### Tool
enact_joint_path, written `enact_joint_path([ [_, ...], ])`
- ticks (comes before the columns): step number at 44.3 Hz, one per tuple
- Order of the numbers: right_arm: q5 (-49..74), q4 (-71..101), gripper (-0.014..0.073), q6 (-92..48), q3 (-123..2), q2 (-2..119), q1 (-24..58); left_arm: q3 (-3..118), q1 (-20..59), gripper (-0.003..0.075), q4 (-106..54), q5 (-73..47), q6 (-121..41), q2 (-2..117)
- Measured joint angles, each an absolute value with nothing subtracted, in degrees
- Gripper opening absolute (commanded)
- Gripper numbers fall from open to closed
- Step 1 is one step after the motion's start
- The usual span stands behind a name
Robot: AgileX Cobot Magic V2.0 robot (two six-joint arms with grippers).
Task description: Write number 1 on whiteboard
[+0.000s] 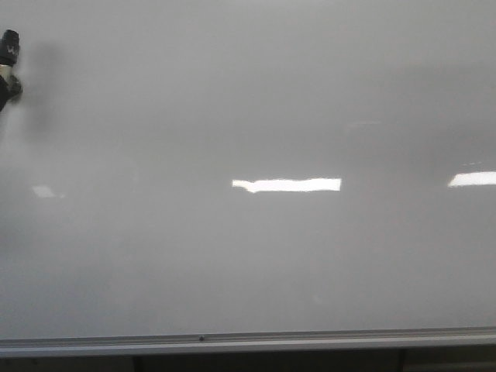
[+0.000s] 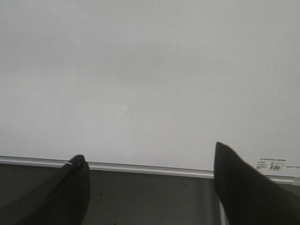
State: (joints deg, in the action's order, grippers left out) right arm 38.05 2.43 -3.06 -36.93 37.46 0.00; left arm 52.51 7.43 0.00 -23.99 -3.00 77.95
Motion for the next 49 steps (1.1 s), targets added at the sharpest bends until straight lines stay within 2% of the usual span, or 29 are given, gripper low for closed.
enact_joint_path([
  [19,38.05,2.43,0.0572,-3.06,-36.93,37.46,0.0,56.07,5.22,0.0484,-0.39,-18.24,-3.0,87.65],
  [49,38.05,2.43,0.0572,-3.1,-36.93,37.46,0.0,56.2,5.01,0.014,-1.67,-15.46,-3.0,89.81],
])
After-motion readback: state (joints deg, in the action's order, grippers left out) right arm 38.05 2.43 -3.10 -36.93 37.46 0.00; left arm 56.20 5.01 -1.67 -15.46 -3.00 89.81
